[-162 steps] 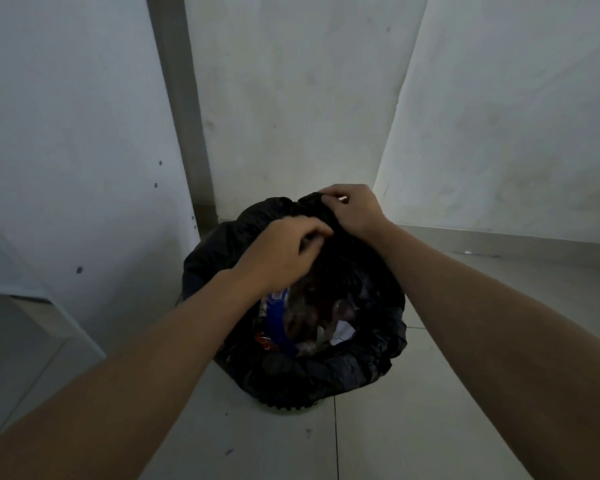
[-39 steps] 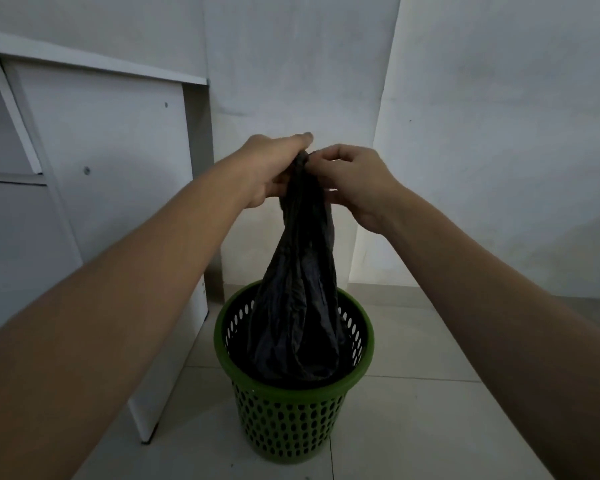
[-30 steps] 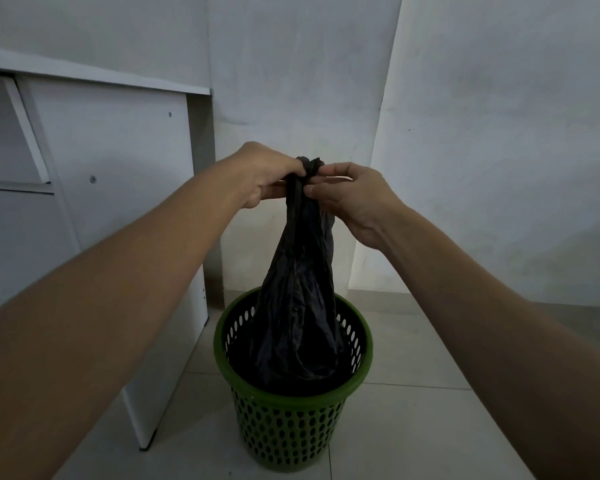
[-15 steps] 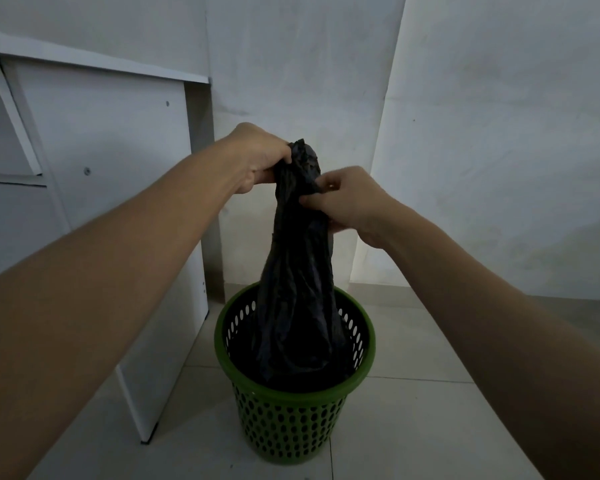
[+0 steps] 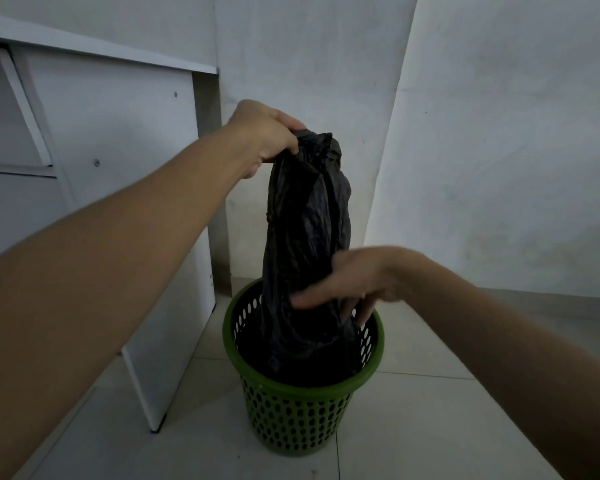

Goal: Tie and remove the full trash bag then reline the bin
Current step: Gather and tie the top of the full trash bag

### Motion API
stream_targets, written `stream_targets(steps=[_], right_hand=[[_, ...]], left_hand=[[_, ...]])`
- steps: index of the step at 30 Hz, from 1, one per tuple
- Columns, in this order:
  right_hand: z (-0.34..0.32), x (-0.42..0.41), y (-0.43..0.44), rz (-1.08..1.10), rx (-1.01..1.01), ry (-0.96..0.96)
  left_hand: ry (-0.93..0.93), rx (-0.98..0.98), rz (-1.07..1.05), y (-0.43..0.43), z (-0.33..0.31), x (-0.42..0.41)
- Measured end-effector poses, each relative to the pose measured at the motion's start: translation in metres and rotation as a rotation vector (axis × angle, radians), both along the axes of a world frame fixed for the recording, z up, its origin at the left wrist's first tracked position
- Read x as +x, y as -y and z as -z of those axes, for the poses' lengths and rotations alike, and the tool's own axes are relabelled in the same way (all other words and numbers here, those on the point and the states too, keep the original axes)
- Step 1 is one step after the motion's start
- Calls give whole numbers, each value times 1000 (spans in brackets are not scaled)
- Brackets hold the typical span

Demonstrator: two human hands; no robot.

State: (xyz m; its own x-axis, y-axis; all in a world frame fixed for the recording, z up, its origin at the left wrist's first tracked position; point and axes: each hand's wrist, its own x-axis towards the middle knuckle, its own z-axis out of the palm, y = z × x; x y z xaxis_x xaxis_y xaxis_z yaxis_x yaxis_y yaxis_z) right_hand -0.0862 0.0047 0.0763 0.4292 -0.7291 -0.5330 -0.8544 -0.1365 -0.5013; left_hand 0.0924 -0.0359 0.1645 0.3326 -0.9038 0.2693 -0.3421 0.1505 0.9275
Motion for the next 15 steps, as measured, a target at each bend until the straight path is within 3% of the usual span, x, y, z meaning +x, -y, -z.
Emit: stream_targets(steps=[2,4,8,12,15], right_hand=[[11,-1,-6,0,133,48],[-1,-2,1,95,138,207],[-62,3,21,416,83,756],[-94,18,28,583,-25,1205],[-96,26,27,585,-182,1208]], left_hand=[[16,-4,-11,2,0,-1],[59,-5,-17,3,-1,-3],[71,16,34,0,-6,-8],[40,28,122,-6,-9,-12],[25,35,177,-10,-8,-13]])
